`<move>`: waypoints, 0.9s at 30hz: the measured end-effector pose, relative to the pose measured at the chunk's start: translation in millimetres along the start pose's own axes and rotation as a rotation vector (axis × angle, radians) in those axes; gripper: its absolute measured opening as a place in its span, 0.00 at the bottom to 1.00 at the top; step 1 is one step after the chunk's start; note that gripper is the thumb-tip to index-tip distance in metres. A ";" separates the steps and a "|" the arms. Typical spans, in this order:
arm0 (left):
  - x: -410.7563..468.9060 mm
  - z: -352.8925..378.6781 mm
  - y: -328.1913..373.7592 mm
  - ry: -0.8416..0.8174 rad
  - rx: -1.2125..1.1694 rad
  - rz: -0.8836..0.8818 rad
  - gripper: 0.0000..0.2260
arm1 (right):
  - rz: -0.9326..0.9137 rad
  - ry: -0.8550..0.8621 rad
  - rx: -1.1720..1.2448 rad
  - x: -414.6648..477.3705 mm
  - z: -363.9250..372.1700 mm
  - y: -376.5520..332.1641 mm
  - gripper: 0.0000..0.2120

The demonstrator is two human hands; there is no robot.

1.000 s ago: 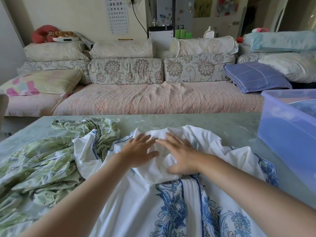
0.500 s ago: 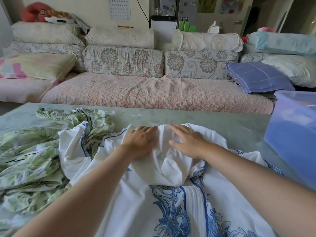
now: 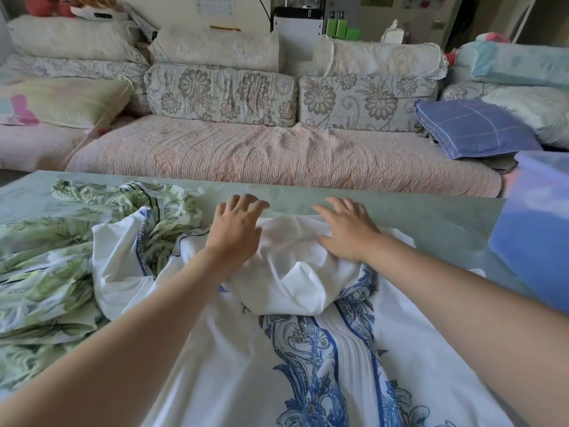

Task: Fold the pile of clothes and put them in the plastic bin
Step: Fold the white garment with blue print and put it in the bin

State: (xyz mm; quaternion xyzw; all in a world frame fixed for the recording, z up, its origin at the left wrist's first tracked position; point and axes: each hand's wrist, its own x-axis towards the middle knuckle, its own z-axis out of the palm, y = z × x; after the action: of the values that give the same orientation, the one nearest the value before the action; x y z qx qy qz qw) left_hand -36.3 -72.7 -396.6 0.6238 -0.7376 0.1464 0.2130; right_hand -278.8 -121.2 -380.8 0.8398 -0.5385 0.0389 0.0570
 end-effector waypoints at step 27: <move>-49.4 -77.2 41.5 0.172 -0.272 0.515 0.09 | -0.339 0.509 0.381 -95.8 -39.2 -31.5 0.10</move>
State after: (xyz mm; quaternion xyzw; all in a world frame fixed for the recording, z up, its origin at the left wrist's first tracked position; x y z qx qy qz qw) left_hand -60.5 14.3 -352.1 0.3673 -0.8635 0.1478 0.3123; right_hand -290.3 -16.5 -355.8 0.8760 -0.3434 0.3366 0.0374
